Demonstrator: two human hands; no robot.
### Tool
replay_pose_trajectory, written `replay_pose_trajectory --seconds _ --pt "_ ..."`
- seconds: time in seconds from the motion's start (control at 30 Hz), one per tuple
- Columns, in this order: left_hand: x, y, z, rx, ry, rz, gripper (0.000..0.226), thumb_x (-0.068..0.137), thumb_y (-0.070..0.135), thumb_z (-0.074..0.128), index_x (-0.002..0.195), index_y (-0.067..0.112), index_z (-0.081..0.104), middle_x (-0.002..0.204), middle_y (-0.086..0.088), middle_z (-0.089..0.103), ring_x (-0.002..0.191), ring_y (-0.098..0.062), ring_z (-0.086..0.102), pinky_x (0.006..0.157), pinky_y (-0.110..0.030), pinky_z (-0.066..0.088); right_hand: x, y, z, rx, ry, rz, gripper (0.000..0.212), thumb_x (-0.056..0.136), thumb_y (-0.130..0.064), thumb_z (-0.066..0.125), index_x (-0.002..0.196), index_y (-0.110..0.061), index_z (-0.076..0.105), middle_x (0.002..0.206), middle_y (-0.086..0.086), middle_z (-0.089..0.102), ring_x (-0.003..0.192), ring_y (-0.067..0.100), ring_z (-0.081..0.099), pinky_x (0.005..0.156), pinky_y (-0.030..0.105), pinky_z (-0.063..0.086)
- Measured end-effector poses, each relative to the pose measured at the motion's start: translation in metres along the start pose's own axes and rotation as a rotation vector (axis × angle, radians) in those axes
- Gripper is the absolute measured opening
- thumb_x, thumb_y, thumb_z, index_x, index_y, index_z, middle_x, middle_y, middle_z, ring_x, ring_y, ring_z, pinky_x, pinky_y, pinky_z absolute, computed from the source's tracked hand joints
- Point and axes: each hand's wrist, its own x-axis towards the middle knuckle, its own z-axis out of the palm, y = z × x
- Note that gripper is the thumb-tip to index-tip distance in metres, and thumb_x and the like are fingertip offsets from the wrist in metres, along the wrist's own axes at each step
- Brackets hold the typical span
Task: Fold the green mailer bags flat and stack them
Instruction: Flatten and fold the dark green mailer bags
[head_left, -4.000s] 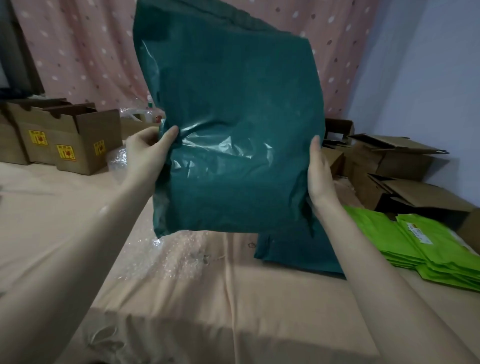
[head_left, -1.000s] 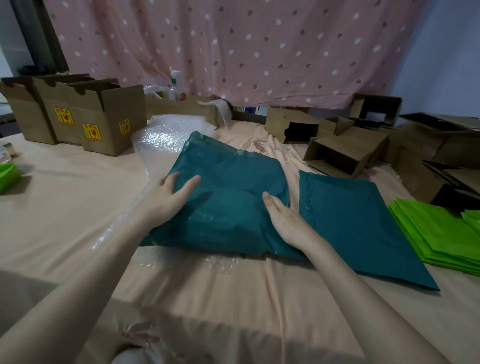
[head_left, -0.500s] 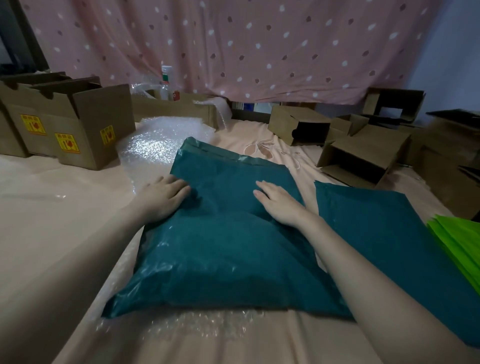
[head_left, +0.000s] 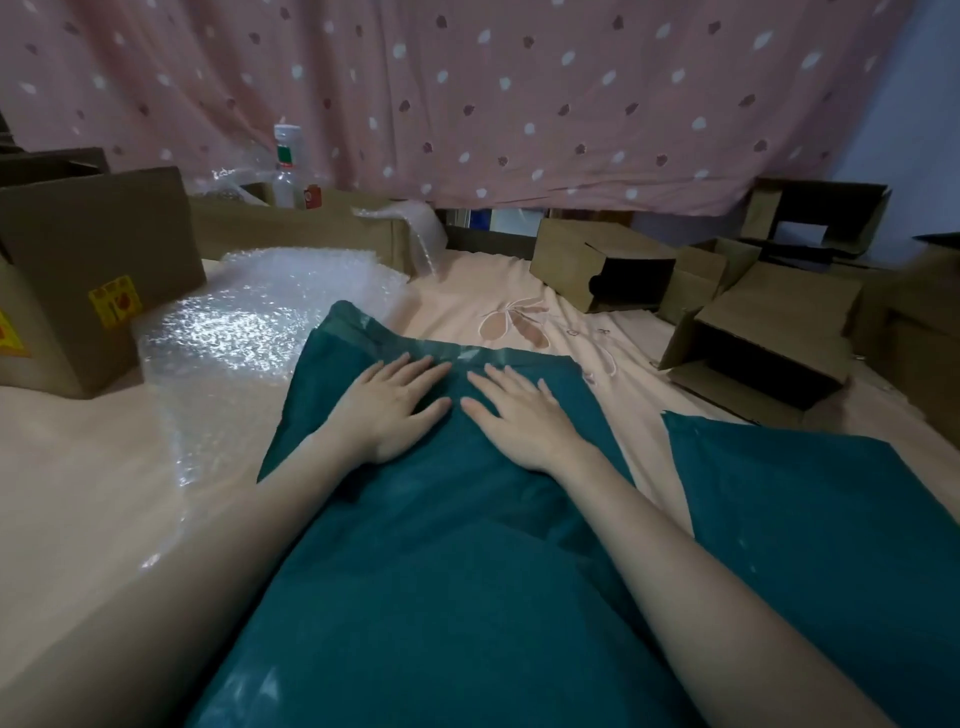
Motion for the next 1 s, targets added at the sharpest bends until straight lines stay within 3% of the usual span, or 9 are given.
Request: replay_pose_trajectory --seconds 0.17,0.33,0.47,0.57,0.63,0.73,0.87,1.0 --pt "0.003 0.001 0.004 0.015 0.144 -0.202 0.062 0.094 0.059 0.019 0.149 0.031 0.016 0.158 0.006 0.012 0.146 -0.015 0.002 0.116 -0.043 -0.011 0.007 0.008 0.003 -0.045 0.012 0.208 0.068 0.091 -0.067 0.013 0.150 -0.034 0.015 0.160 0.001 0.004 0.147 0.029 -0.003 0.117 0.048 -0.007" --pt "0.001 -0.002 0.005 -0.049 0.216 -0.260 0.069 0.090 0.063 0.027 0.149 0.028 0.017 0.159 -0.001 0.005 0.146 -0.015 -0.001 0.116 -0.046 -0.008 0.008 0.007 0.003 -0.026 0.106 0.390 0.075 0.092 -0.065 0.014 0.149 -0.018 0.020 0.158 0.013 0.012 0.146 0.033 0.005 0.116 0.052 -0.003" --pt "-0.004 -0.003 0.000 -0.229 0.394 -0.267 0.062 0.088 0.050 0.048 0.140 0.020 0.034 0.155 -0.008 0.018 0.142 -0.022 0.020 0.114 -0.048 0.011 0.004 0.009 -0.002 0.053 0.289 0.465 0.063 0.094 -0.052 0.032 0.140 -0.009 0.031 0.144 0.020 0.036 0.134 0.034 0.027 0.112 0.044 0.020" --pt "-0.007 -0.011 -0.015 -0.283 0.599 -0.266 0.049 0.086 0.027 0.055 0.131 0.011 0.043 0.143 -0.013 0.033 0.127 -0.033 0.037 0.101 -0.047 0.033 0.001 0.015 -0.016 0.193 0.304 0.509 0.057 0.093 -0.037 0.042 0.140 -0.009 0.030 0.143 0.017 0.036 0.133 0.034 0.027 0.107 0.041 0.024" --pt "-0.009 -0.018 -0.025 -0.252 0.673 -0.286 0.046 0.085 0.015 0.054 0.130 0.007 0.045 0.136 -0.017 0.039 0.121 -0.037 0.038 0.097 -0.045 0.035 0.000 0.021 -0.028 0.286 0.278 0.563 0.056 0.089 -0.027 0.047 0.140 -0.010 0.029 0.141 0.015 0.039 0.133 0.034 0.025 0.105 0.042 0.027" --pt "-0.009 -0.031 -0.032 -0.245 0.634 -0.412 0.047 0.087 0.013 0.048 0.133 0.008 0.041 0.134 -0.019 0.043 0.121 -0.039 0.035 0.095 -0.046 0.034 0.004 0.028 -0.042 0.464 0.270 0.635 0.058 0.080 -0.013 0.050 0.135 -0.014 0.032 0.127 0.012 0.050 0.124 0.034 0.039 0.101 0.044 0.038" --pt "-0.009 -0.043 -0.038 -0.244 0.573 -0.462 0.041 0.086 0.011 0.047 0.127 0.010 0.047 0.124 -0.017 0.055 0.115 -0.040 0.039 0.086 -0.045 0.038 0.005 0.030 -0.052 0.687 0.321 0.690 0.070 0.081 -0.002 0.053 0.143 -0.011 0.021 0.139 0.012 0.044 0.122 0.032 0.046 0.089 0.030 0.043" --pt "-0.014 -0.042 -0.053 -0.527 0.667 -0.500 0.039 0.083 0.008 0.052 0.122 0.013 0.050 0.112 -0.008 0.063 0.103 -0.031 0.053 0.075 -0.035 0.042 0.004 0.030 -0.057 0.788 0.386 0.735 0.069 0.079 0.002 0.056 0.142 -0.008 0.030 0.138 0.012 0.047 0.121 0.031 0.048 0.082 0.029 0.041"
